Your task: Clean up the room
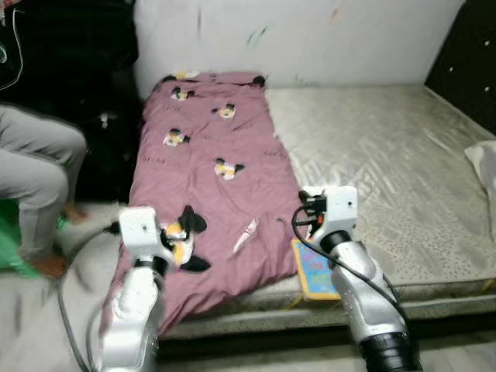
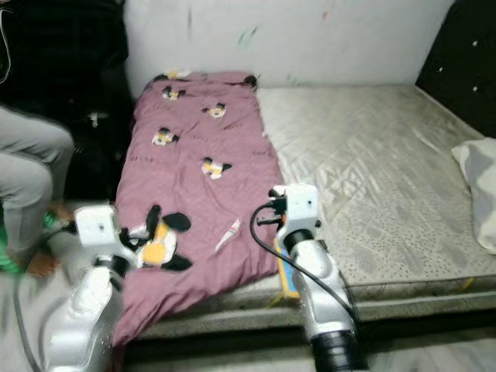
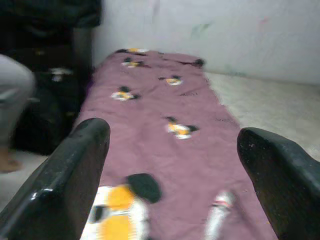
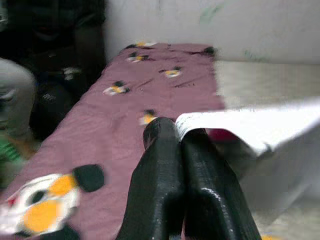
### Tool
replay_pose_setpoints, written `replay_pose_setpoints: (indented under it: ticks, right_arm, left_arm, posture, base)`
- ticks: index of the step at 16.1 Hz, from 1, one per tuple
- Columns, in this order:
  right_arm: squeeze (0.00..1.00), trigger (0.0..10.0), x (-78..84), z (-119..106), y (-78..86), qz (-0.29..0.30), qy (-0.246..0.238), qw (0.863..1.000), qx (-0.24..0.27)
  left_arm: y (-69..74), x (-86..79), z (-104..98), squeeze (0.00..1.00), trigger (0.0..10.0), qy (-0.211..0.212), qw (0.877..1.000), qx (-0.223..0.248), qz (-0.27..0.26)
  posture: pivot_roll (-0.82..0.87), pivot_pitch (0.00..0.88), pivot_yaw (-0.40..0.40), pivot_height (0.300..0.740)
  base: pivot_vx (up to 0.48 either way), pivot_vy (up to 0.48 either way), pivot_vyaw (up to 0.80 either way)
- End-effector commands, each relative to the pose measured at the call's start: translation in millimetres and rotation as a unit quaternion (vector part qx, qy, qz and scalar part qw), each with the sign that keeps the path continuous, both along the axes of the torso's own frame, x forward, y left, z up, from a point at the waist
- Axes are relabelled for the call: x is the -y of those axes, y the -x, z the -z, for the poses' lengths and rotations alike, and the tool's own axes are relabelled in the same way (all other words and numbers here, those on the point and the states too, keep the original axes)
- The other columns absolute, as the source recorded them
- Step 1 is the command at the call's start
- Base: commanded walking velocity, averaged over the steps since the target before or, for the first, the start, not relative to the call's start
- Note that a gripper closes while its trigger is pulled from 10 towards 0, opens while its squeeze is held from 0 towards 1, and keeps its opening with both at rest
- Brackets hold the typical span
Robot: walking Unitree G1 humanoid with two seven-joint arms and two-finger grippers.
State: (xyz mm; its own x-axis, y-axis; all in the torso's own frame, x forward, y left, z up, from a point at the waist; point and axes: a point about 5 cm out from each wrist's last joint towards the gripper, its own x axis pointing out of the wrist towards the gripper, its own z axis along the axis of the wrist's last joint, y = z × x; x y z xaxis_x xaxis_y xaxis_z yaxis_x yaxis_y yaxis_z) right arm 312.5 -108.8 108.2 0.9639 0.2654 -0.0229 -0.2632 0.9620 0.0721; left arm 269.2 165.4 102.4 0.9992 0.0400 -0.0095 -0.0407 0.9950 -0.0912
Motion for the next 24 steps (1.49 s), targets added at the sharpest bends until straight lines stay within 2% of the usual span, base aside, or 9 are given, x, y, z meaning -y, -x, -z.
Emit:
replay_pose_setpoints:
  ticks: [1, 11, 13, 20, 24]
  right_arm:
    - [0.0, 10.0, -6.6, -6.6, -1.7, -0.021, 0.001, 1.0, 0.013]
    - [0.0, 10.0, -8.2, -3.1, 1.4, -0.033, 0.012, 0.999, 0.011]
    - [0.0, 10.0, -8.0, -2.0, 1.0, -0.04, 0.031, 0.999, 0.012]
    - [0.0, 10.0, 8.5, -0.4, 0.7, -0.003, 0.031, 1.0, 0.002]
    - [0.0, 10.0, 7.1, -0.7, 0.2, -0.002, 0.033, 0.999, 0.003]
  left_arm:
    - [-1.4, -2.8, -4.7, 0.0, 10.0, -0.003, 1.0, 0.01, -0.008]
    - [-0.6, 2.7, -4.7, 0.0, 10.0, -0.005, 1.0, 0.011, 0.0]
    - [-1.3, 1.0, -4.0, 0.0, 10.0, 0.001, 1.0, 0.007, -0.004]
    - [3.2, 2.7, -2.1, 0.0, 10.0, -0.001, 1.0, 0.002, -0.001]
    - [2.2, 1.9, -3.2, 0.0, 10.0, -0.008, 1.0, 0.003, 0.004]
  posture:
    - [0.0, 0.0, -0.025, 0.74]
    - [0.01, 0.0, -0.028, 0.74]
    - [0.01, 0.0, -0.026, 0.74]
    - [0.0, 0.015, -0.014, 0.74]
    - [0.0, 0.017, -0.015, 0.74]
  base:
    - [0.0, 0.0, 0.0]
    - [0.0, 0.0, 0.8]
    - [0.0, 0.0, 0.8]
    - [0.0, 0.0, 0.8]
    - [0.0, 0.0, 0.8]
